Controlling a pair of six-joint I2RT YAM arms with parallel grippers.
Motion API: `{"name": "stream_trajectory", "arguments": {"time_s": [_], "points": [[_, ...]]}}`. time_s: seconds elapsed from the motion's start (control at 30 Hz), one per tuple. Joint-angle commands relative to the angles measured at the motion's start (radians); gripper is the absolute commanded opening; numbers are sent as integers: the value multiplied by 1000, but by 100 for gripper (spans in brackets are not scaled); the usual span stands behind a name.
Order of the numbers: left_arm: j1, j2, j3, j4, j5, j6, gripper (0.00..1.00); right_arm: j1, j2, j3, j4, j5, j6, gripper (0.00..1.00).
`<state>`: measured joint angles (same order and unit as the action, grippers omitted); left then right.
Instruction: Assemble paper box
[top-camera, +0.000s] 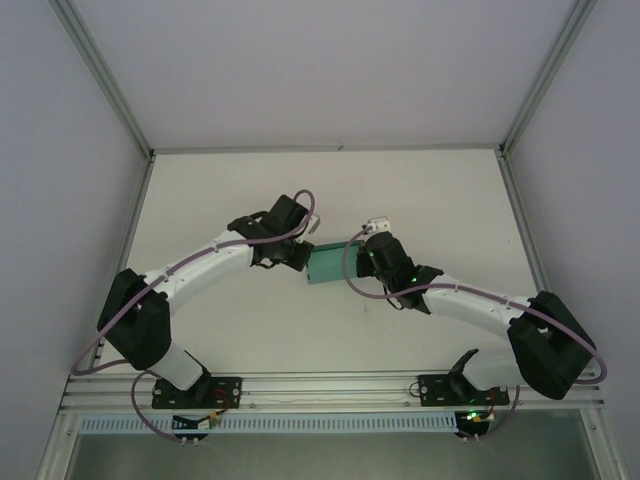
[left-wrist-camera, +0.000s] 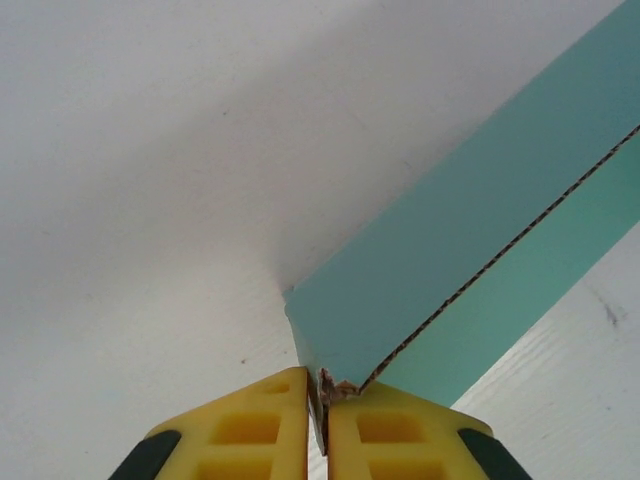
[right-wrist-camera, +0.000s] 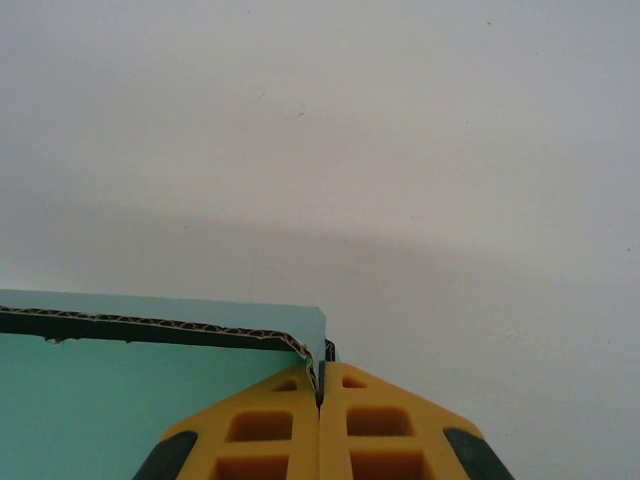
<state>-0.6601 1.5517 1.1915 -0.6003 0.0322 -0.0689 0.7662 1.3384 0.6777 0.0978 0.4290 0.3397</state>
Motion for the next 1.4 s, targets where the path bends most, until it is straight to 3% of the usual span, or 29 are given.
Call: {"name": "stream_trajectory", "arguments": {"time_s": [0.0, 0.13, 0.3, 0.57, 1.03, 1.27, 1.37], "points": [[6, -8, 34, -34, 50, -167, 14, 25, 57, 4, -192, -22, 60, 0], [6, -5, 16, -21, 78, -325, 2, 50, 78, 19, -210, 20, 95, 0], [8, -11, 20, -10, 104, -402, 0, 70, 98, 30, -216, 54, 116, 0], [47, 15, 72, -79, 193, -424, 0, 91, 64, -38, -159, 96, 79, 0], [56, 59, 52, -45, 220, -536, 0, 91, 61, -63, -126, 85, 82, 0], [72, 53, 112, -131, 200, -501, 0, 91, 69, -58, -136, 93, 73, 0], [74, 42, 79, -94, 230, -491, 0, 92, 73, -55, -136, 98, 80, 0]]}}
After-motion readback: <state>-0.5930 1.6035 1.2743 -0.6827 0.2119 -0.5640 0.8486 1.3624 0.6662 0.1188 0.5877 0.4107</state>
